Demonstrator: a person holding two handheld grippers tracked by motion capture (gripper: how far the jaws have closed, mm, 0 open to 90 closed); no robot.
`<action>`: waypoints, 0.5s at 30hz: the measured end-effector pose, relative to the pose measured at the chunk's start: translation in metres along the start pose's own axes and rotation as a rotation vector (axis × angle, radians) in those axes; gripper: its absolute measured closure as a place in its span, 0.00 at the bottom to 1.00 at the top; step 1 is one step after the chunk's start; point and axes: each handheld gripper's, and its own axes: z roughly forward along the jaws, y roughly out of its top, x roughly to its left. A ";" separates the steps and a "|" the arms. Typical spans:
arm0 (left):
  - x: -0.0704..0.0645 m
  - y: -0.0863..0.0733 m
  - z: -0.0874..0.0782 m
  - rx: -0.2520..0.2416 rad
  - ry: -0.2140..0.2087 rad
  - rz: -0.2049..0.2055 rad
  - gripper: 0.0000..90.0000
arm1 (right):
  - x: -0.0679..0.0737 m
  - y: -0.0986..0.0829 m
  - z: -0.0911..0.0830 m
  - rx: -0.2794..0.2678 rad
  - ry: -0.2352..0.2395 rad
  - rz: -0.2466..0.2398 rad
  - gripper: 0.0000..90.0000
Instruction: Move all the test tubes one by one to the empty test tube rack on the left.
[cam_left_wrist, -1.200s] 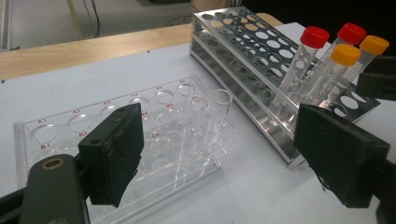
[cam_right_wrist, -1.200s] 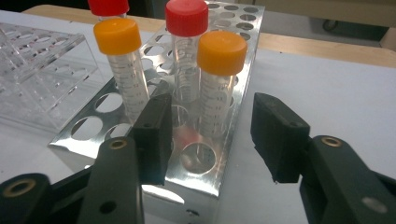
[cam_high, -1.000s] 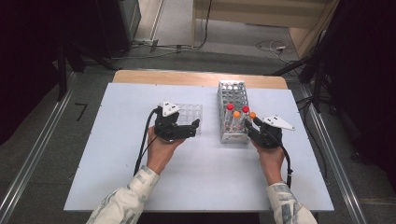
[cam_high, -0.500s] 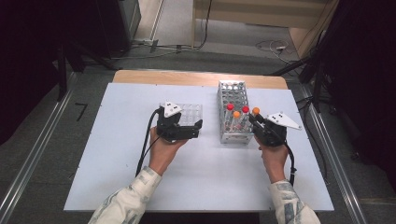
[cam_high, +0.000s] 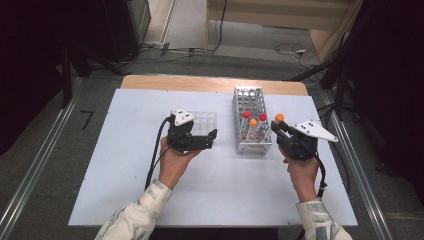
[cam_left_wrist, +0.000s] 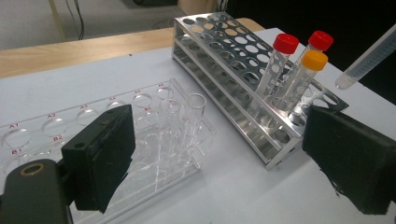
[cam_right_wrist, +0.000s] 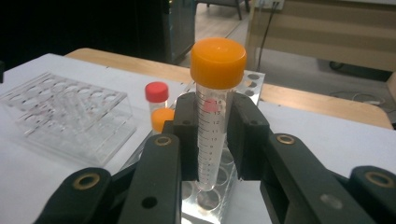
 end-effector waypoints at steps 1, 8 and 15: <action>0.000 0.000 -0.001 -0.002 0.001 0.002 0.11 | 0.001 -0.001 -0.002 0.000 0.007 -0.002 0.80; 0.000 0.001 -0.004 -0.012 0.000 0.002 0.12 | 0.015 -0.005 -0.007 0.009 0.077 0.005 0.80; -0.001 0.001 -0.006 -0.014 -0.003 0.006 0.13 | 0.041 -0.013 0.002 0.040 0.151 -0.022 0.80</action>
